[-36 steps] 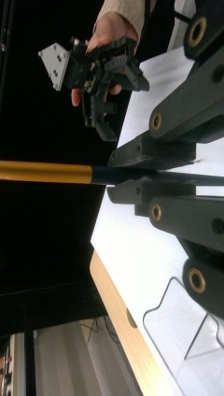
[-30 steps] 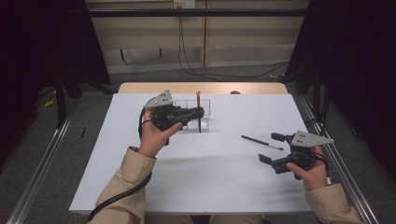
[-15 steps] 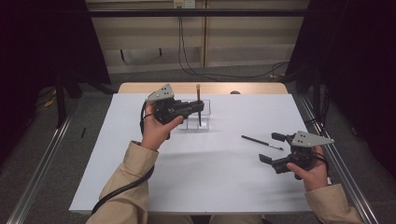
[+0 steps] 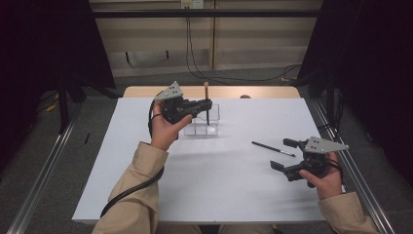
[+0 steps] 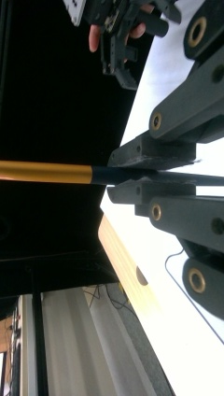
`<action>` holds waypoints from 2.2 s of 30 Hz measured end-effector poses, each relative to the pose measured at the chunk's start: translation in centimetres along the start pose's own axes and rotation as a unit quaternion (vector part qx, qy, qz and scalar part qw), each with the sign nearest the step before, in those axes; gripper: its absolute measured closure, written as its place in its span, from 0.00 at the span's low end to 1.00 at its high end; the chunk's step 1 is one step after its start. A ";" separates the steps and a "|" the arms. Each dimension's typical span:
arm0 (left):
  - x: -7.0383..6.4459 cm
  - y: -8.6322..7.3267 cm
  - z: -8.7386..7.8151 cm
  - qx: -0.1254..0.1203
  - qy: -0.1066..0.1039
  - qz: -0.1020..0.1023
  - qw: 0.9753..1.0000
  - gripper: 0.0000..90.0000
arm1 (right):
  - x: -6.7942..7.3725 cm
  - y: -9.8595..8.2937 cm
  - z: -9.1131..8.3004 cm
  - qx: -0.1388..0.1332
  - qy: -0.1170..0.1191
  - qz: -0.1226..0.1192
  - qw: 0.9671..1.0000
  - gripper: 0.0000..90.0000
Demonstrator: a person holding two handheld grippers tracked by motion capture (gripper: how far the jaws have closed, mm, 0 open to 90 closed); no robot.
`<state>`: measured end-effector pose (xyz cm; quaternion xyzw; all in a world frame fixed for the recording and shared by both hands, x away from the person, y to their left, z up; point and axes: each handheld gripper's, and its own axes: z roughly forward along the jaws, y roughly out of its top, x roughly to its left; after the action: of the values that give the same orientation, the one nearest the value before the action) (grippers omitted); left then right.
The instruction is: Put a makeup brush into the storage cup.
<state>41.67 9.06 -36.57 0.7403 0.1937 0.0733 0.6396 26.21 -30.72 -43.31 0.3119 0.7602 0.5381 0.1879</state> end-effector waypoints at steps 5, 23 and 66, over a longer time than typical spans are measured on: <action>0.2 0.3 0.3 -0.005 0.009 0.001 1.000 0.93 | 0.0 0.0 -0.1 -0.001 0.000 0.000 1.000 0.03; 1.6 -0.1 1.3 0.000 0.055 0.001 0.999 0.93 | 0.0 0.0 0.0 -0.002 0.003 0.002 1.000 0.03; 2.5 -2.4 4.4 0.003 0.093 -0.007 0.996 0.92 | 0.0 0.0 -0.1 -0.007 0.010 0.001 1.000 0.03</action>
<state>45.01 6.25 -39.99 0.7311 0.2572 0.1366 0.6170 26.17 -30.75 -43.27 0.3061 0.7581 0.5462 0.1823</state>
